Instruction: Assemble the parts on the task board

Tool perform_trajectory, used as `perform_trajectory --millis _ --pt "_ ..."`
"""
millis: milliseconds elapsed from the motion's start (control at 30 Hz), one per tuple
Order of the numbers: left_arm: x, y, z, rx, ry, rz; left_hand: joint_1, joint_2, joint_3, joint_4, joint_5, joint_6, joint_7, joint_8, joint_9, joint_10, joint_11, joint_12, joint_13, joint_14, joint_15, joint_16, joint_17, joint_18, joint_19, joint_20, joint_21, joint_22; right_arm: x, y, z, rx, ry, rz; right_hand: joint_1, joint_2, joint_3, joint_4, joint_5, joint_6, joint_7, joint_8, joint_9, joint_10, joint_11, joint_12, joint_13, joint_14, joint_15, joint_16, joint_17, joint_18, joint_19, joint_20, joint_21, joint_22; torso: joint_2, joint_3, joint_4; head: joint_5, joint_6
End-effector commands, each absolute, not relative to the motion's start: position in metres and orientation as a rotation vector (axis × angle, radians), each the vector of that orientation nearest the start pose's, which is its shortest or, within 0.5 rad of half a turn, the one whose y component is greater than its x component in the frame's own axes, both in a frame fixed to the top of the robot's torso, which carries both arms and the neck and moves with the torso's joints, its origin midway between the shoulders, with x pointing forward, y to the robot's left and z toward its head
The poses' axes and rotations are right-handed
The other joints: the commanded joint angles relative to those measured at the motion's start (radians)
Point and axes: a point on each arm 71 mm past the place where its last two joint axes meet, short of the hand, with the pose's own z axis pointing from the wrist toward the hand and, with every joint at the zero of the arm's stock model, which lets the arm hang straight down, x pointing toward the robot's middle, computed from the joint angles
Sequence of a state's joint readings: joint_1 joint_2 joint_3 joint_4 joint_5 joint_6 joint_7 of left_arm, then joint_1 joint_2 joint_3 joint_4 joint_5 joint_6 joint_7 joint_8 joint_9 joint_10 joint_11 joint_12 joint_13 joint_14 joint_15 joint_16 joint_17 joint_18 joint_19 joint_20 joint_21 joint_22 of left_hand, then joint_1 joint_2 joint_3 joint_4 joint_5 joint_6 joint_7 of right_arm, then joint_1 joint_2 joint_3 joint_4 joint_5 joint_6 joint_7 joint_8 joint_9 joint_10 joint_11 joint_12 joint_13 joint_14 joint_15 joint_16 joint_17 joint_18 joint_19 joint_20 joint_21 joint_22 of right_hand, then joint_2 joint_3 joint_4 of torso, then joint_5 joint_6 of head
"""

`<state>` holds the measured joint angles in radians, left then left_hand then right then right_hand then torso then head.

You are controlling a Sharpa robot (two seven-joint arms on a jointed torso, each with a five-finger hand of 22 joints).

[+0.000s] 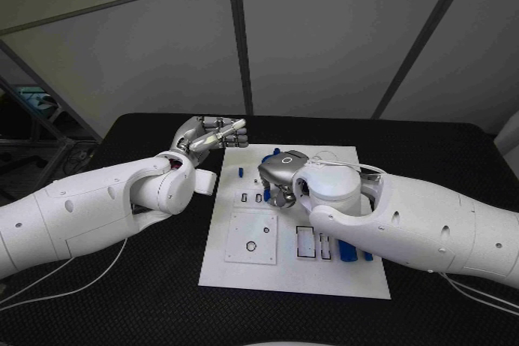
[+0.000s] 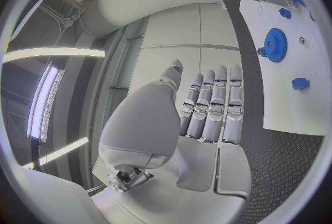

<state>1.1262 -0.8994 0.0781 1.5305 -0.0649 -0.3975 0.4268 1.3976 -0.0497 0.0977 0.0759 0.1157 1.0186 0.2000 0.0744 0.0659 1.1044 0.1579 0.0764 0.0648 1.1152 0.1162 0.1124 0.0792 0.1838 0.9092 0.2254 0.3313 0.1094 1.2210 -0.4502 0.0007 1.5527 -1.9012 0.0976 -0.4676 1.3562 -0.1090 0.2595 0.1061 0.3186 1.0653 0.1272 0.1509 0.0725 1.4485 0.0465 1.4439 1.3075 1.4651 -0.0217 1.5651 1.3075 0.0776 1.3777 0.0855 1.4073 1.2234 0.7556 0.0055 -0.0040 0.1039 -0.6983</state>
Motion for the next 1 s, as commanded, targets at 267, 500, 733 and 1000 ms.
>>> perform_trajectory --millis 267,500,733,1000 --pt "0.4919 0.2419 -0.1651 -1.086 1.267 -1.479 -0.002 0.005 -0.001 -0.006 -0.003 0.005 0.002 -0.005 0.000 0.001 -0.005 -0.006 0.000 0.008 -0.001 -0.007 0.001 0.000 0.008 0.001 -0.004 -0.002 0.4540 -0.0093 -0.1593 -0.692 1.659 0.358 -0.015 -0.005 -0.005 0.006 -0.002 -0.018 0.005 -0.010 -0.004 -0.015 0.003 -0.012 0.088 0.103 -0.001 0.000 0.250 -0.005 -0.012 0.000 -0.011 -0.008 0.000 0.0002 -0.0001 0.001 -0.003" --pt "0.4921 0.2421 -0.1651 -1.087 1.267 -1.479 -0.002 0.005 -0.001 -0.006 -0.003 0.005 0.002 -0.005 0.000 0.001 -0.005 -0.006 0.000 0.008 -0.001 -0.007 0.001 0.000 0.008 0.001 -0.004 -0.002 0.4540 -0.0090 -0.1593 -0.694 1.658 0.359 -0.018 -0.007 -0.006 0.007 -0.002 -0.023 0.007 -0.012 -0.005 -0.018 0.005 -0.014 0.085 0.102 0.001 0.000 0.248 -0.005 -0.014 0.002 -0.012 -0.010 0.000 0.0002 -0.0004 0.002 -0.004" --pt "0.4921 0.2420 -0.1652 -1.087 1.267 -1.479 -0.002 0.005 -0.001 -0.006 -0.003 0.005 0.002 -0.005 0.000 0.001 -0.005 -0.006 0.000 0.008 -0.001 -0.007 0.001 0.000 0.008 0.001 -0.004 -0.002 0.4541 -0.0089 -0.1595 -0.697 1.659 0.358 -0.019 -0.009 -0.006 0.007 -0.002 -0.025 0.008 -0.013 -0.005 -0.019 0.005 -0.015 0.083 0.102 0.002 -0.001 0.247 -0.005 -0.014 0.002 -0.013 -0.011 0.000 0.0001 -0.0005 0.003 -0.005" --pt "0.4921 0.2421 -0.1652 -1.087 1.267 -1.478 -0.002 0.005 -0.001 -0.006 -0.003 0.005 0.002 -0.005 0.000 0.001 -0.005 -0.006 0.000 0.008 -0.001 -0.007 0.001 0.000 0.008 0.001 -0.004 -0.002 0.4542 -0.0090 -0.1598 -0.699 1.661 0.356 -0.024 -0.013 -0.008 0.008 -0.004 -0.028 0.009 -0.014 -0.005 -0.021 0.007 -0.017 0.081 0.102 0.003 -0.001 0.247 -0.005 -0.015 0.004 -0.014 -0.012 0.000 0.0000 -0.0002 0.003 -0.006"
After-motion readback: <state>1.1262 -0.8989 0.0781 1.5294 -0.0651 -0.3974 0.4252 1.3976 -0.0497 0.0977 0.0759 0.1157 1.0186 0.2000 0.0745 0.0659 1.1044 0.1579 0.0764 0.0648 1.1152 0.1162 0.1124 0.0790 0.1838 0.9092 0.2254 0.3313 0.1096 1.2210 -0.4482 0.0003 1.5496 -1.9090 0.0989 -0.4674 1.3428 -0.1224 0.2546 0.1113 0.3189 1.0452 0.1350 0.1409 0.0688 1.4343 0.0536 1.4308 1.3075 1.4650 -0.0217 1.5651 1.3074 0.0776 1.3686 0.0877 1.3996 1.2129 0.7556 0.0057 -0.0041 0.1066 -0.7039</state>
